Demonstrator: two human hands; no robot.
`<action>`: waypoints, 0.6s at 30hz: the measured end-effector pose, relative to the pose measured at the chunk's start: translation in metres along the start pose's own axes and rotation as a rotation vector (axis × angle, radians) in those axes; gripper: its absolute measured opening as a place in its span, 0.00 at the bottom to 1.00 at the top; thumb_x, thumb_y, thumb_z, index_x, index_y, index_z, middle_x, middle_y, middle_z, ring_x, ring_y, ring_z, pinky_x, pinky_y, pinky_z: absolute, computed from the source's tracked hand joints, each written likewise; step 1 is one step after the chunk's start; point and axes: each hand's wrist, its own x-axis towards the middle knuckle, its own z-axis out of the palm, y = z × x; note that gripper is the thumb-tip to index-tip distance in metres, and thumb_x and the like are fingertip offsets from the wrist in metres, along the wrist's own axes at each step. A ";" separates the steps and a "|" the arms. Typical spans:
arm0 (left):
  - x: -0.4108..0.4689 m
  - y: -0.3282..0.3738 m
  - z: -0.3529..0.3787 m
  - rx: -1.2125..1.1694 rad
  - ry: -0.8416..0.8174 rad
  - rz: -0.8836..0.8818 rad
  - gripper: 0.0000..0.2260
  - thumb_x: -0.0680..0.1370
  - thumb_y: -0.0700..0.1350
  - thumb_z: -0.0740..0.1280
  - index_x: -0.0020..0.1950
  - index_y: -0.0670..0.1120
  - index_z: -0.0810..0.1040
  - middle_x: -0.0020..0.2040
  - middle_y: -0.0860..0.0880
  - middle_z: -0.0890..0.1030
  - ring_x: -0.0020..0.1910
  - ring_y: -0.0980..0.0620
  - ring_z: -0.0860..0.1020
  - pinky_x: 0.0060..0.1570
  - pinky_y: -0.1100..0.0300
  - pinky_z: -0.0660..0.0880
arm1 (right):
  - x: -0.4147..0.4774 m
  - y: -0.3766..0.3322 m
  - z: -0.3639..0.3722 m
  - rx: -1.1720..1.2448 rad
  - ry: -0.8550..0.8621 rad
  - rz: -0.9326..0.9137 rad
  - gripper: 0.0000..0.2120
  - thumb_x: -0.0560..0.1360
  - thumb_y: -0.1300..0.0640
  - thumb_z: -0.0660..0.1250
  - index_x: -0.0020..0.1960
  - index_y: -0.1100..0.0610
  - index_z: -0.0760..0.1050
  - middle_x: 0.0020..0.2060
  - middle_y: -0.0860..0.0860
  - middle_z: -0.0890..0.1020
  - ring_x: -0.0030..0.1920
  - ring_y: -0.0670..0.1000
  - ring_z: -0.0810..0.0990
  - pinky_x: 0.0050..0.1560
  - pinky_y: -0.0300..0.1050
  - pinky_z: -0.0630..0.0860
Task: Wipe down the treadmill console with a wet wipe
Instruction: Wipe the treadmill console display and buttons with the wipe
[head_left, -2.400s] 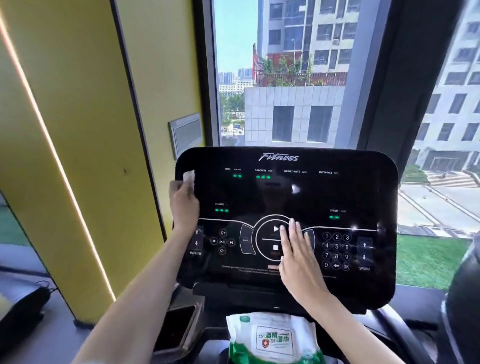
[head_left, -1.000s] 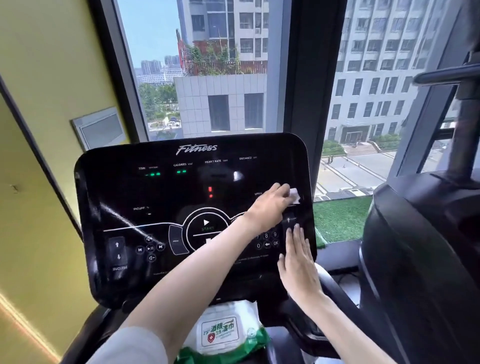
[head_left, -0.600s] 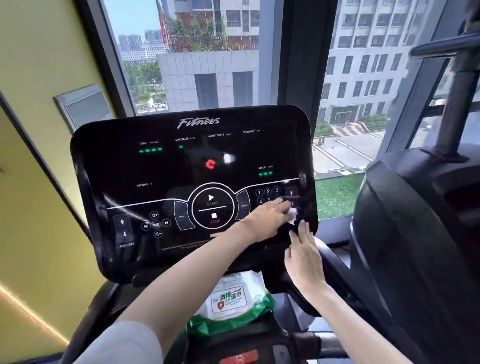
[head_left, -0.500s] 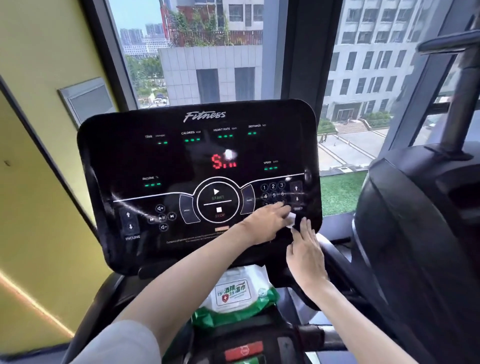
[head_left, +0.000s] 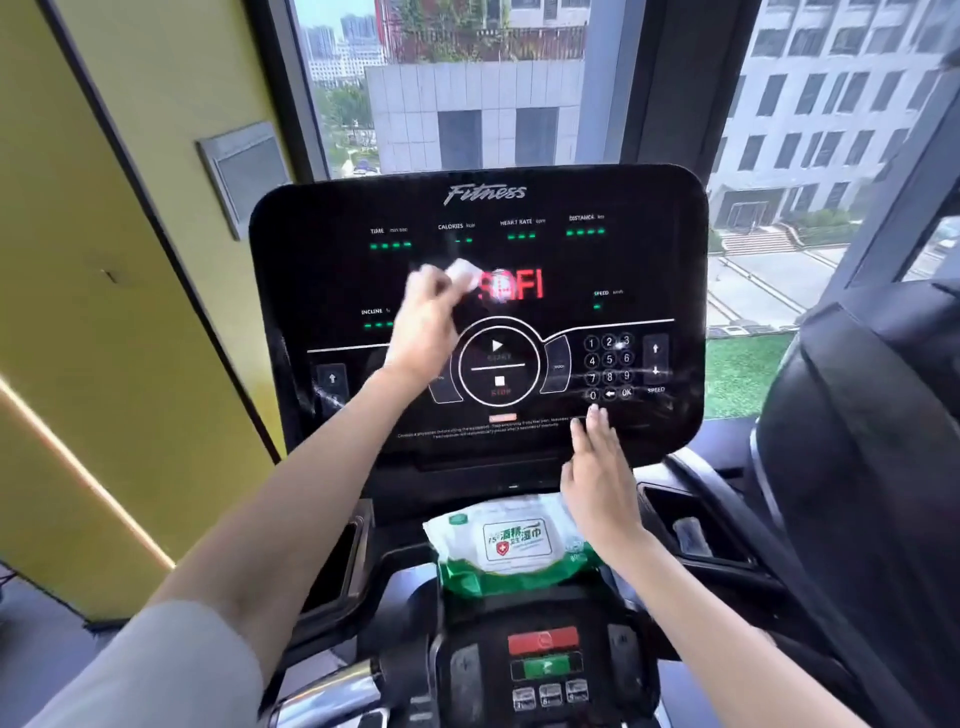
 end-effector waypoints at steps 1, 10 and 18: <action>0.000 0.000 -0.004 0.010 0.107 -0.110 0.26 0.68 0.25 0.58 0.61 0.44 0.76 0.46 0.41 0.71 0.45 0.45 0.69 0.43 0.62 0.67 | 0.001 -0.003 0.001 0.006 0.001 -0.007 0.25 0.76 0.65 0.58 0.72 0.68 0.58 0.73 0.64 0.55 0.75 0.58 0.53 0.73 0.45 0.46; -0.047 -0.017 -0.005 0.119 -0.374 0.435 0.29 0.63 0.26 0.67 0.60 0.48 0.75 0.47 0.47 0.71 0.46 0.50 0.67 0.39 0.56 0.73 | 0.007 -0.013 0.003 -0.045 0.021 -0.102 0.26 0.71 0.67 0.66 0.68 0.69 0.65 0.69 0.65 0.64 0.71 0.60 0.63 0.70 0.51 0.55; -0.036 0.013 0.007 -0.046 0.134 -0.189 0.22 0.68 0.25 0.61 0.56 0.42 0.80 0.44 0.42 0.74 0.43 0.43 0.72 0.44 0.50 0.74 | 0.021 -0.019 -0.001 -0.045 0.080 -0.186 0.27 0.64 0.68 0.73 0.62 0.69 0.73 0.64 0.66 0.72 0.66 0.60 0.71 0.64 0.56 0.68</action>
